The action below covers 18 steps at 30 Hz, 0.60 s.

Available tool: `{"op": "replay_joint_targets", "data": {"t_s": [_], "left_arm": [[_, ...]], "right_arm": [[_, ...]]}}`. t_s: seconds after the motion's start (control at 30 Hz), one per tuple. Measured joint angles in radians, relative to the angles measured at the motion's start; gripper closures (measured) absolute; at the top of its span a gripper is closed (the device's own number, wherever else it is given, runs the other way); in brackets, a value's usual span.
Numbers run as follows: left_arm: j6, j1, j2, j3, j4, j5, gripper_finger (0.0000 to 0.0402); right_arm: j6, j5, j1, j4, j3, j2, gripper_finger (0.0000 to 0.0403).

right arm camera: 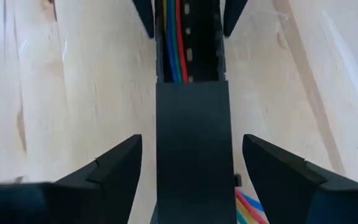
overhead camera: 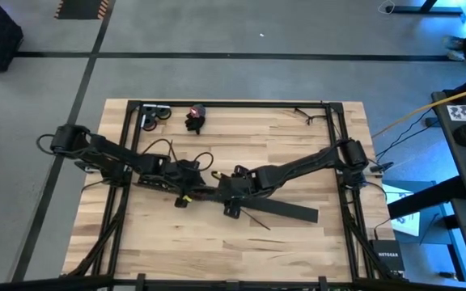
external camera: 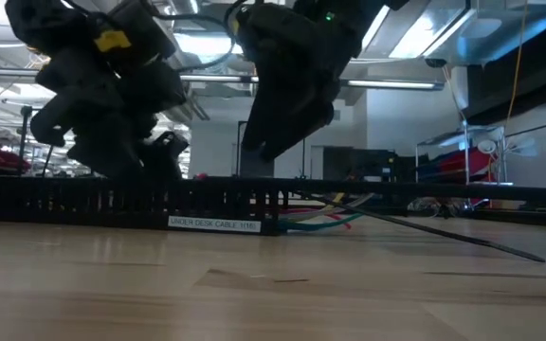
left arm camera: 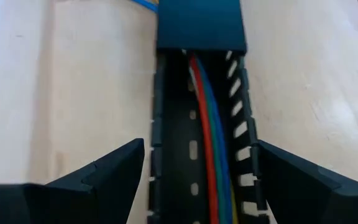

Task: Ziptie cables
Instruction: Close the black cable duct with the cable duct cover

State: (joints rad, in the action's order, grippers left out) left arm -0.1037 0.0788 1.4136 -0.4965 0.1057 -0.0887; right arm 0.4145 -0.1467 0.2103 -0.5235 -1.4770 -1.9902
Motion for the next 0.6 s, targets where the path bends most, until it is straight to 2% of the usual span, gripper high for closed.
{"op": "replay_joint_targets", "data": {"t_s": [0.13, 0.4, 0.6], "left_arm": [[0.002, 0.0, 0.047, 0.0, 0.034, -0.019, 0.0118], [0.023, -0.001, 0.089, -0.001, 0.097, -0.024, 0.0176], [0.027, -0.001, 0.089, -0.001, 0.099, -0.024, 0.0183]], "right_arm": [[0.0, 0.0, -0.001, 0.004, 0.0, -0.008, 0.0134], [-0.019, 0.005, -0.001, -0.006, 0.0, -0.014, 0.0134], [0.001, 0.044, -0.001, 0.001, -0.001, -0.059, 0.0134]]}}
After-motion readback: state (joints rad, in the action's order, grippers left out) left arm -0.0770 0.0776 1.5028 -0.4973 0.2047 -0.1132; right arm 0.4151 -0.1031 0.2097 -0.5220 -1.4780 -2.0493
